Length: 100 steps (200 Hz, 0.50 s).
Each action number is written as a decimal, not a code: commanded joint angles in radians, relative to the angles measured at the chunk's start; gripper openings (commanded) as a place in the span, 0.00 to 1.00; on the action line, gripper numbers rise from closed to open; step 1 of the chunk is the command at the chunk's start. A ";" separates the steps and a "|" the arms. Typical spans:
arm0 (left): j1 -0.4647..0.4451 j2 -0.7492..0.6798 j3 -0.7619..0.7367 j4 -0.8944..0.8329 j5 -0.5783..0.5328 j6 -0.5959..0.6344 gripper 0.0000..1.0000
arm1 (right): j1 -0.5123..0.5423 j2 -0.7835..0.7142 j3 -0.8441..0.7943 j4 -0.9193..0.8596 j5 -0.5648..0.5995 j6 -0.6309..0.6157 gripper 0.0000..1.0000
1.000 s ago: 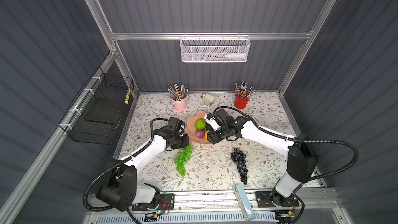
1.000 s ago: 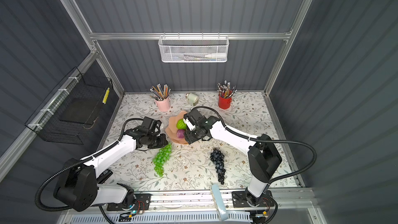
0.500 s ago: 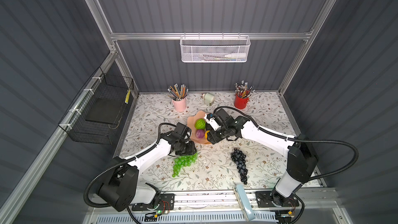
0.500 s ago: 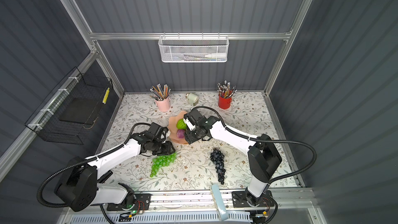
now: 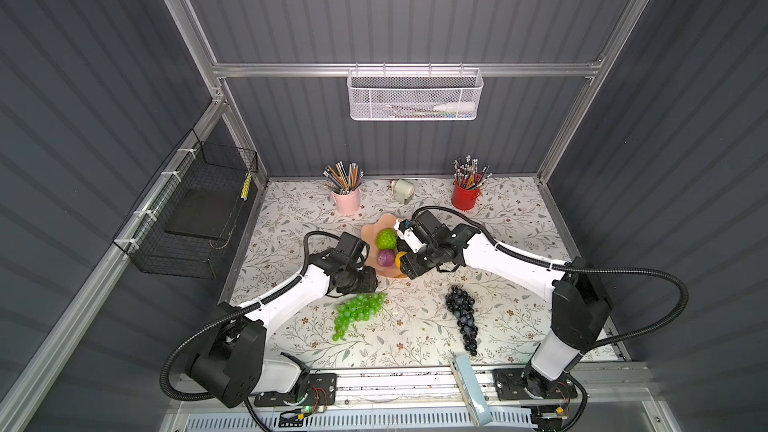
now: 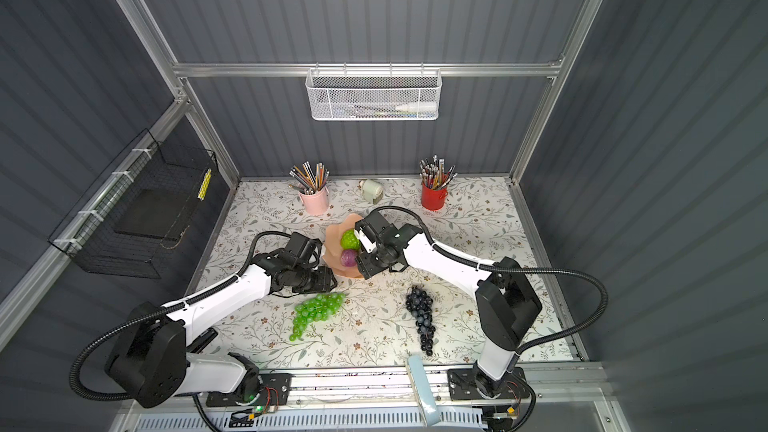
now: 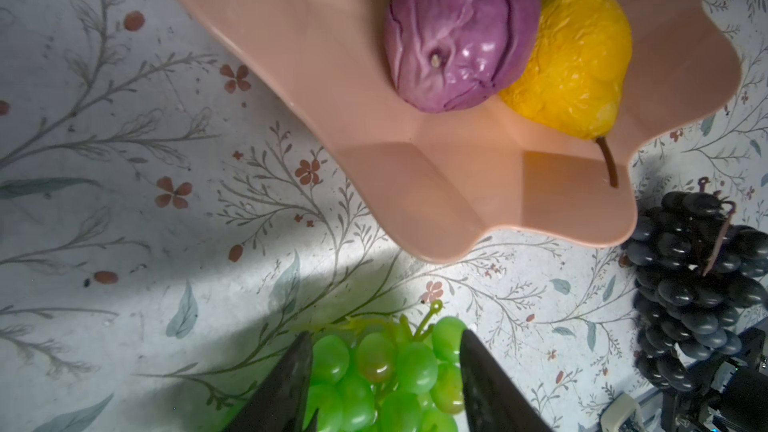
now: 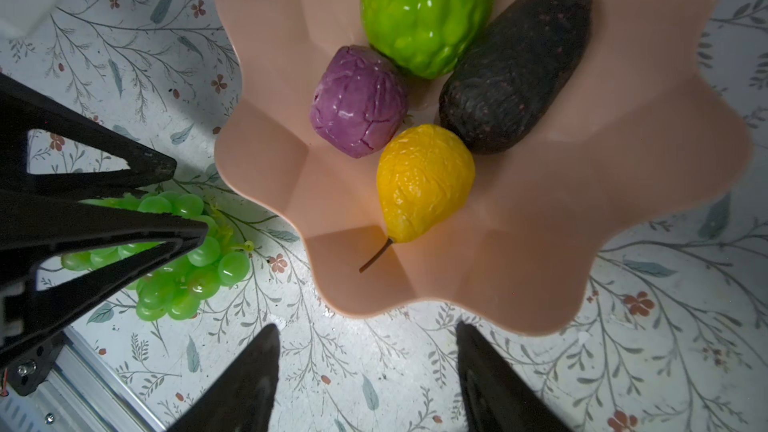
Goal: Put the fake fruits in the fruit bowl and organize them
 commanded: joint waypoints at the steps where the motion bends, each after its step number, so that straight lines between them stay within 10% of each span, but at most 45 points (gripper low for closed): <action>1: 0.005 -0.029 0.036 -0.045 0.008 0.014 0.60 | 0.006 0.008 0.006 -0.024 0.008 -0.007 0.68; 100: 0.002 0.009 0.034 -0.186 0.154 0.088 0.44 | 0.015 0.029 0.018 -0.022 -0.003 -0.002 0.68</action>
